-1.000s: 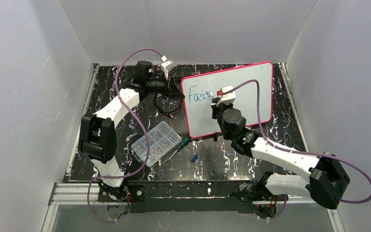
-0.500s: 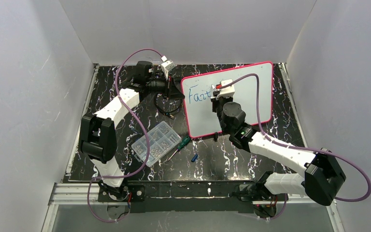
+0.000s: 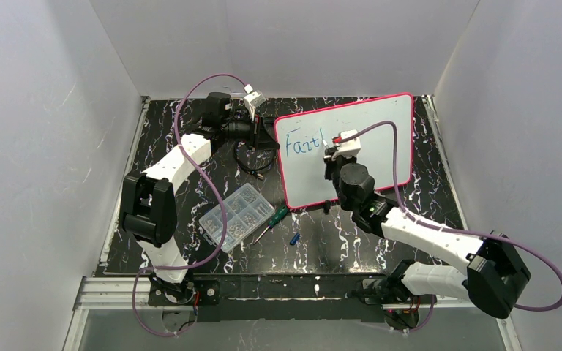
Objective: Write a sentence on the whiteboard
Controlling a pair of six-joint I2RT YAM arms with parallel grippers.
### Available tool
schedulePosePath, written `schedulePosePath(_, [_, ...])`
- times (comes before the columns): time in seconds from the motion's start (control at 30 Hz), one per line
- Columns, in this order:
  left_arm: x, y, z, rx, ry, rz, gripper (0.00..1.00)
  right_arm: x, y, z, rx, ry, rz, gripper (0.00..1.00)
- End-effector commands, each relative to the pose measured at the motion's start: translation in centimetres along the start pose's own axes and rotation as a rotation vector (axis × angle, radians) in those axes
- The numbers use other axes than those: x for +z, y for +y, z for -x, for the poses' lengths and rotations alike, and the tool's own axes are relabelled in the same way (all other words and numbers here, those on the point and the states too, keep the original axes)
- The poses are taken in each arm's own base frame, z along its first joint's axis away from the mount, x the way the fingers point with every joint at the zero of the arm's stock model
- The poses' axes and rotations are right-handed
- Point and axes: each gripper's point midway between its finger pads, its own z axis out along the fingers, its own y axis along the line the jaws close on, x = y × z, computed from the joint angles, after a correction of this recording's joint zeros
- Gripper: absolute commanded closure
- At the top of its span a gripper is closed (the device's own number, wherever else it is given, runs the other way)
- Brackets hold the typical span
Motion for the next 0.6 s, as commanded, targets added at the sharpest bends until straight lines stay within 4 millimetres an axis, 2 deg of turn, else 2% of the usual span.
schedulePosePath(0.0, [-0.7, -3.0, 0.8, 0.042, 0.002, -0.062, 1.0, -0.8, -0.4, -1.6, 0.043, 0.039, 0.001, 0.99])
schedulePosePath(0.23, [-0.7, -3.0, 0.8, 0.042, 0.001, -0.062, 1.0, -1.3, -0.4, -2.7, 0.058, 0.06, 0.01, 0.99])
schedulePosePath(0.57, [-0.7, -2.9, 0.8, 0.041, 0.002, -0.063, 1.0, -0.6, -0.2, 0.7, 0.076, -0.026, 0.003, 0.99])
